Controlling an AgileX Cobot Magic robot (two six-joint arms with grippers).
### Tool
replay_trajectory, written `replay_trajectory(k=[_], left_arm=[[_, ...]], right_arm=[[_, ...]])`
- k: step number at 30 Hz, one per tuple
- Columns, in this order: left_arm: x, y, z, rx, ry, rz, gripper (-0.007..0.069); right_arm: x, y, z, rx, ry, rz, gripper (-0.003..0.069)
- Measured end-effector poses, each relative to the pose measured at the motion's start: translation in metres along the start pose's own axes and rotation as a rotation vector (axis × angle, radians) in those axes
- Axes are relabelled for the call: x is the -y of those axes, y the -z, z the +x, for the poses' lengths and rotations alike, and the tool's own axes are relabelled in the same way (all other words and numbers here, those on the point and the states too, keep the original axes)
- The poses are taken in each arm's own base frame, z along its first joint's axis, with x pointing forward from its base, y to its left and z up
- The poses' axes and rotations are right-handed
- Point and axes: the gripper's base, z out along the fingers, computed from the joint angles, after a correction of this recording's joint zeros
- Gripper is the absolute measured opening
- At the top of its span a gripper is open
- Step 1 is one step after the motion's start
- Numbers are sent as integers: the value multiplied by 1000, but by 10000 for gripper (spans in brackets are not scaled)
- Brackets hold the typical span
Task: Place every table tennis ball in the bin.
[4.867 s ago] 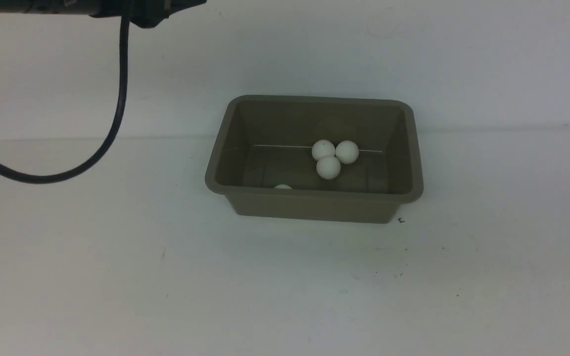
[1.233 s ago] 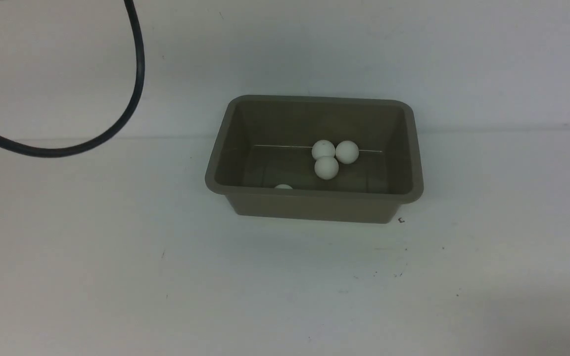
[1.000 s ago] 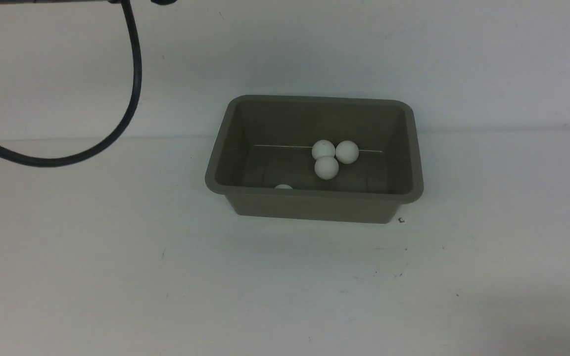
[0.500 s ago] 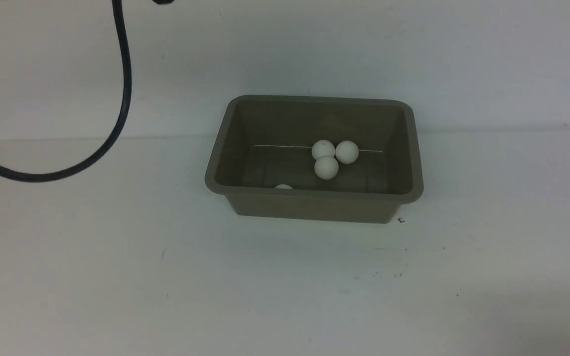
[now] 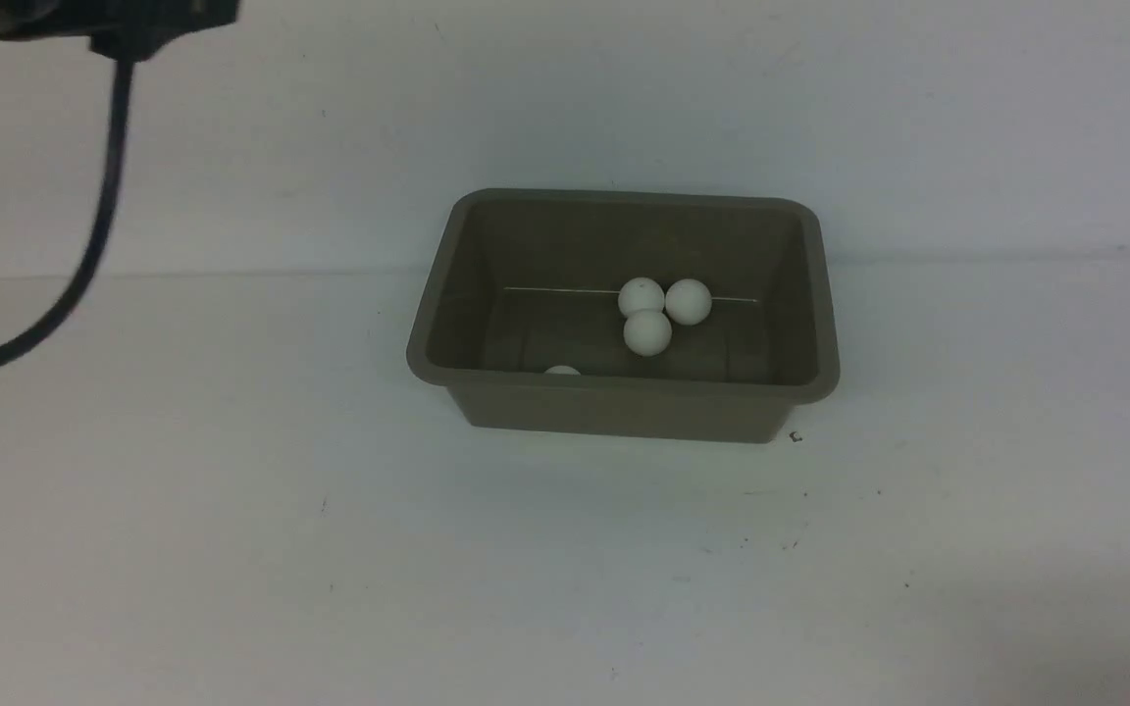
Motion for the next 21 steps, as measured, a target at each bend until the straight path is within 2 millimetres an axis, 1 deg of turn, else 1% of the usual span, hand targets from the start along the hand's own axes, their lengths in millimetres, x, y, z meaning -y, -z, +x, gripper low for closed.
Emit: replay_trajectory(k=[1,2,5,7,8,10,11,12,13,14,15,16,17,19,20,21], left_arm=[[0,18,0,-3,-6,-44,394],[1,32,0,0,-14,-71,394],[5,66,3,18,-45,-125,394],[11,93,16,40,-69,-164,394],[11,95,17,42,-70,-167,394],[16,111,33,60,-77,-186,394],[18,112,44,49,-75,-190,394],[20,116,51,59,-73,-195,394],[20,114,59,50,-69,-195,394],[22,116,67,52,-64,-195,394],[25,110,90,37,-53,-195,394],[26,108,101,38,-49,-196,394],[28,104,123,38,-43,-198,394],[31,94,154,34,-30,-198,394],[34,88,176,34,-8,-192,394],[36,84,188,35,8,-189,394]], right_arm=[[0,0,0,0,0,0,472],[0,0,0,0,0,0,472],[0,0,0,0,-1,0,472],[0,0,0,0,-1,0,472],[0,0,0,0,-1,0,472],[0,0,0,0,-1,0,472],[0,0,0,0,-1,0,472],[0,0,0,0,-1,0,472],[0,0,0,0,-1,0,472],[0,0,0,0,-1,0,472],[0,0,0,0,-2,-1,472],[0,0,0,0,-2,-1,472],[0,0,0,0,-2,-1,472],[0,0,0,0,-2,-1,472],[0,0,0,0,-2,-1,472],[0,0,0,0,-2,-1,472]])
